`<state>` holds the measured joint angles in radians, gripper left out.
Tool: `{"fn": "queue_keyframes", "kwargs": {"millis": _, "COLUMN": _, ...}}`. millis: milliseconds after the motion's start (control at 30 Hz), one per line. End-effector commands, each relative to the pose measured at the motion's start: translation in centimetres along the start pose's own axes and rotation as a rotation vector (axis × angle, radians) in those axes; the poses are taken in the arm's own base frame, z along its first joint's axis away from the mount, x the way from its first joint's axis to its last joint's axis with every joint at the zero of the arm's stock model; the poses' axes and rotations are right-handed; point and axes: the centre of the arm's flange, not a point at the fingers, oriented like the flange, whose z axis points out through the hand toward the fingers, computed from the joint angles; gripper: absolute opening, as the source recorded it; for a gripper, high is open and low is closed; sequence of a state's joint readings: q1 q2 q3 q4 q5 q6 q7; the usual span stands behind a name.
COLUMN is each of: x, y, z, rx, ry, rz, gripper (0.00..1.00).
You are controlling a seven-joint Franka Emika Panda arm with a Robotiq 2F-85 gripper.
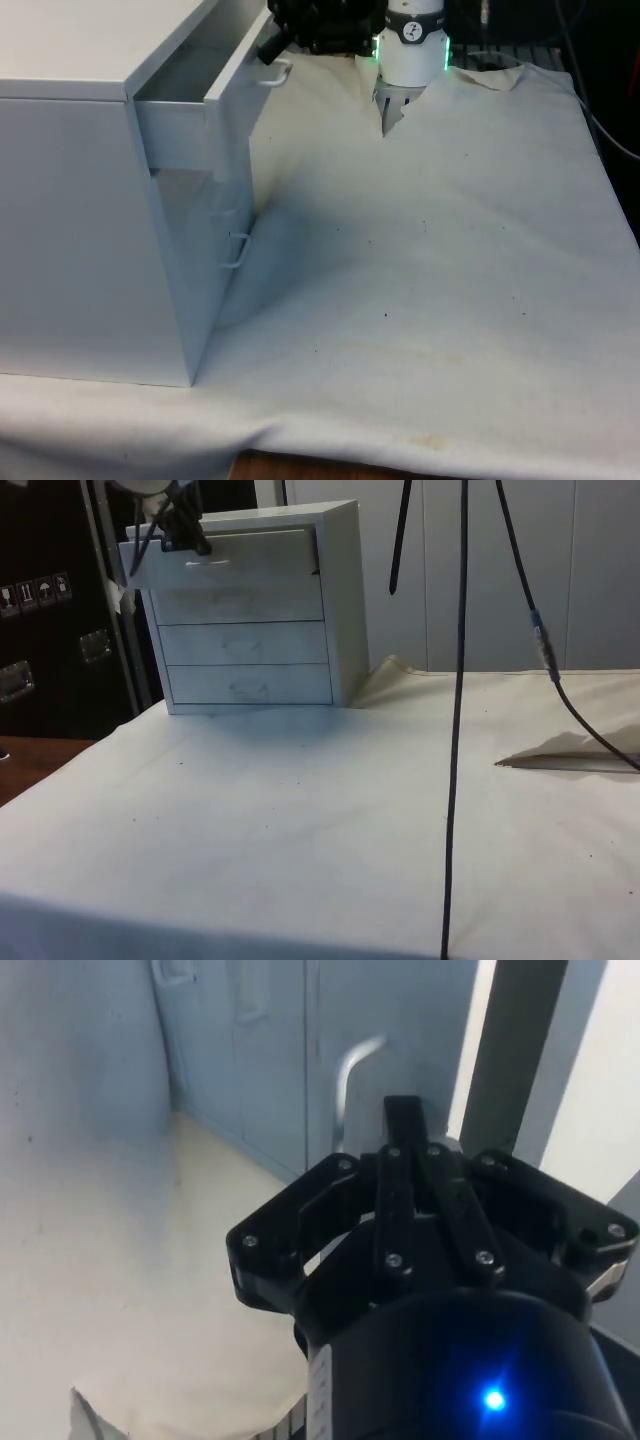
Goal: Open the drawer, then close it.
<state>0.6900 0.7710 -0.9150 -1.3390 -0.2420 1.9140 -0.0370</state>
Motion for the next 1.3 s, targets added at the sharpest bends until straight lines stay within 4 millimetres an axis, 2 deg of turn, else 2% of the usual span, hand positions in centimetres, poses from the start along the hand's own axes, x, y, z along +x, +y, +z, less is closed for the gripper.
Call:
{"fn": "queue_keyframes", "kwargs": {"millis": 0, "x": 0.1, "y": 0.5, "z": 0.6, "rx": 0.009, "ry": 0.003, "rz": -0.004, "gripper": 0.00}}
{"fn": "queue_keyframes", "kwargs": {"millis": 167, "x": 0.0, "y": 1.8, "z": 1.5, "rx": 0.024, "ry": 0.002, "rz": 0.002, "gripper": 0.00}}
{"fn": "queue_keyframes", "kwargs": {"millis": 200, "x": 0.0, "y": 1.2, "z": 0.9, "rx": 0.015, "ry": -0.001, "rz": 0.004, "gripper": 0.00}}
{"fn": "queue_keyframes", "kwargs": {"millis": 267, "x": 0.0, "y": 2.1, "z": 1.9, "rx": 0.028, "ry": 0.001, "rz": 0.003, "gripper": 0.00}}
{"fn": "queue_keyframes", "kwargs": {"millis": 367, "x": 0.0, "y": 2.6, "z": 2.3, "rx": 0.030, "ry": 0.001, "rz": 0.005, "gripper": 0.00}}
{"fn": "queue_keyframes", "kwargs": {"millis": 867, "x": -0.1, "y": 3.3, "z": 2.9, "rx": 0.010, "ry": -0.006, "rz": -0.033, "gripper": 0.00}}
{"fn": "queue_keyframes", "kwargs": {"millis": 1100, "x": -0.1, "y": 4.2, "z": 4.0, "rx": -0.004, "ry": -0.009, "rz": -0.060, "gripper": 0.00}}
{"fn": "queue_keyframes", "kwargs": {"millis": 1267, "x": -0.2, "y": 4.4, "z": 3.8, "rx": -0.003, "ry": -0.009, "rz": -0.063, "gripper": 0.00}}
